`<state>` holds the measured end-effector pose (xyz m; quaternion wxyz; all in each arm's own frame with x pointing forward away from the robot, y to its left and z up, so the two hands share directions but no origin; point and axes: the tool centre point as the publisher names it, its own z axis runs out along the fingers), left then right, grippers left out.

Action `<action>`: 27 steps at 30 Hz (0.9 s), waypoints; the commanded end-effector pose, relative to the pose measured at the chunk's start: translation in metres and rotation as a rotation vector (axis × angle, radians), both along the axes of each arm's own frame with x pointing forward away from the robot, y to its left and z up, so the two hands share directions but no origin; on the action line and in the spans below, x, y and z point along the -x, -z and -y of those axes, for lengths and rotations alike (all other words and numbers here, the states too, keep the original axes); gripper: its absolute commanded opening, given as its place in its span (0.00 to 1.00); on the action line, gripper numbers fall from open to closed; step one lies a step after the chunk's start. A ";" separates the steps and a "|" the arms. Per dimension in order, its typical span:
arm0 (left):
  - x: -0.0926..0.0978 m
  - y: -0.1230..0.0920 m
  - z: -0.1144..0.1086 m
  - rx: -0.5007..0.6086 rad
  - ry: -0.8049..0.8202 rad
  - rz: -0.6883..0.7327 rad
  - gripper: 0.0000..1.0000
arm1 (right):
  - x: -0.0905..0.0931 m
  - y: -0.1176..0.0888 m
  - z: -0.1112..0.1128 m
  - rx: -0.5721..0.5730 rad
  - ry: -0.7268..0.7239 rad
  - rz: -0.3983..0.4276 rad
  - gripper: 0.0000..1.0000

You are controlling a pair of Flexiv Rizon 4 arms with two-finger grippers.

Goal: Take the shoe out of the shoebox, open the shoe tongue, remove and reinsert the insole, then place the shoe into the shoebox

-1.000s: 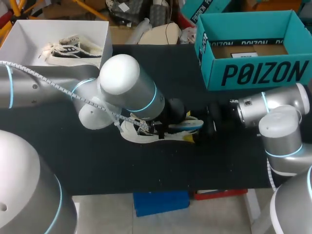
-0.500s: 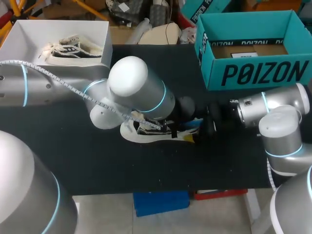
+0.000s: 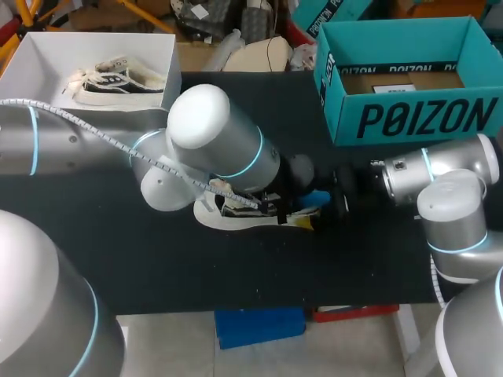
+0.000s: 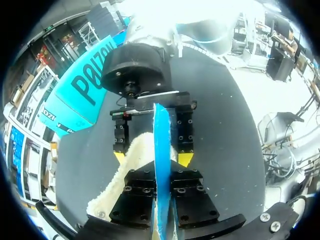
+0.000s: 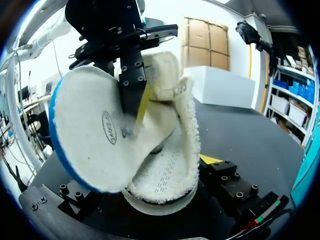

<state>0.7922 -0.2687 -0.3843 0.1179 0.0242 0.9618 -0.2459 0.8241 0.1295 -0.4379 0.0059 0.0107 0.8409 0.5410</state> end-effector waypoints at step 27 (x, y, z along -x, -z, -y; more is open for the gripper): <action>0.047 -0.242 -0.040 0.899 0.097 -0.638 0.00 | -0.001 0.005 0.000 0.002 0.001 -0.001 0.00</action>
